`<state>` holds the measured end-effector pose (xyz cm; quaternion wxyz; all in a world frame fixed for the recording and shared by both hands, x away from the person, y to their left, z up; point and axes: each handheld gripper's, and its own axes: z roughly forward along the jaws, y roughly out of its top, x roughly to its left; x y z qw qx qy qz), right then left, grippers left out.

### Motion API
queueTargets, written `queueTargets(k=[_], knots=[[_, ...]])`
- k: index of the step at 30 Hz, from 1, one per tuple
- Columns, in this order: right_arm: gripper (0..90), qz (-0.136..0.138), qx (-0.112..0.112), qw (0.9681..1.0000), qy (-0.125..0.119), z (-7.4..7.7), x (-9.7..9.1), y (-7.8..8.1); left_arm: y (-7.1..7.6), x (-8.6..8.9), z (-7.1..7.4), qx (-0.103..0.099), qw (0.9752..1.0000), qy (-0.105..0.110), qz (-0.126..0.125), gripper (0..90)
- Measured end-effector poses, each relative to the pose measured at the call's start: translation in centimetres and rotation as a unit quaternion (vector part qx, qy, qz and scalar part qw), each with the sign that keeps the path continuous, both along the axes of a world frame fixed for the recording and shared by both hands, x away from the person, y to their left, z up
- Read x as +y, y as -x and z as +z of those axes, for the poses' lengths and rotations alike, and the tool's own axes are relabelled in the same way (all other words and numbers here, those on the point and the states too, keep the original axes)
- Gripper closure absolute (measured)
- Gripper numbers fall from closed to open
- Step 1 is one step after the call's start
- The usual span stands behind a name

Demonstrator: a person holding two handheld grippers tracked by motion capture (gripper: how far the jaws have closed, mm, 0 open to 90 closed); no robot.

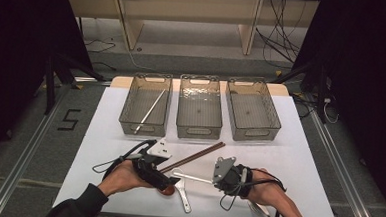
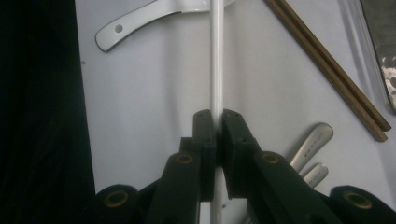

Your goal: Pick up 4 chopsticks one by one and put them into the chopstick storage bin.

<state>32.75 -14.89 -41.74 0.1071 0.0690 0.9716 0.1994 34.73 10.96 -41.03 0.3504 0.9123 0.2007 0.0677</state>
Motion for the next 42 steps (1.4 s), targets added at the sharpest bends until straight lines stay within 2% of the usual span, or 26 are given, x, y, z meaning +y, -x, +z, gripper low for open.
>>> queueTargets(k=[6,12,20,25,33,41,42], knots=[[85.5,0.005,0.003,1.0,0.0,0.1,0.5,0.3,0.3,-1.2,-0.3,0.005,0.9995,-0.015,-0.026,23.9],[85.5,0.01,0.002,0.9999,-0.002,0.1,0.9,0.5,0.3,-2.2,-0.4,0.009,0.998,-0.038,-0.05,33.5],[85.5,0.014,0.001,0.9999,-0.003,0.2,1.0,0.6,0.6,-3.0,-0.5,0.012,0.9954,-0.054,-0.079,50.1],[85.5,0.018,0.002,0.9998,-0.004,0.2,1.1,0.7,0.7,-3.5,-0.7,0.022,0.9939,-0.061,-0.09,60.3],[85.5,0.032,-0.001,0.9995,-0.003,0.2,1.3,0.9,0.6,-3.8,-1.0,0.028,0.9924,-0.072,-0.095,71.5],[85.1,0.04,-0.001,0.9992,0.002,0.1,1.3,1.0,0.8,-4.1,-1.2,0.031,0.9889,-0.088,-0.116,75.8],[84.9,0.042,-0.003,0.9991,0.001,0.2,1.2,1.0,0.8,-4.1,-1.3,0.031,0.9876,-0.094,-0.122,76.6]])
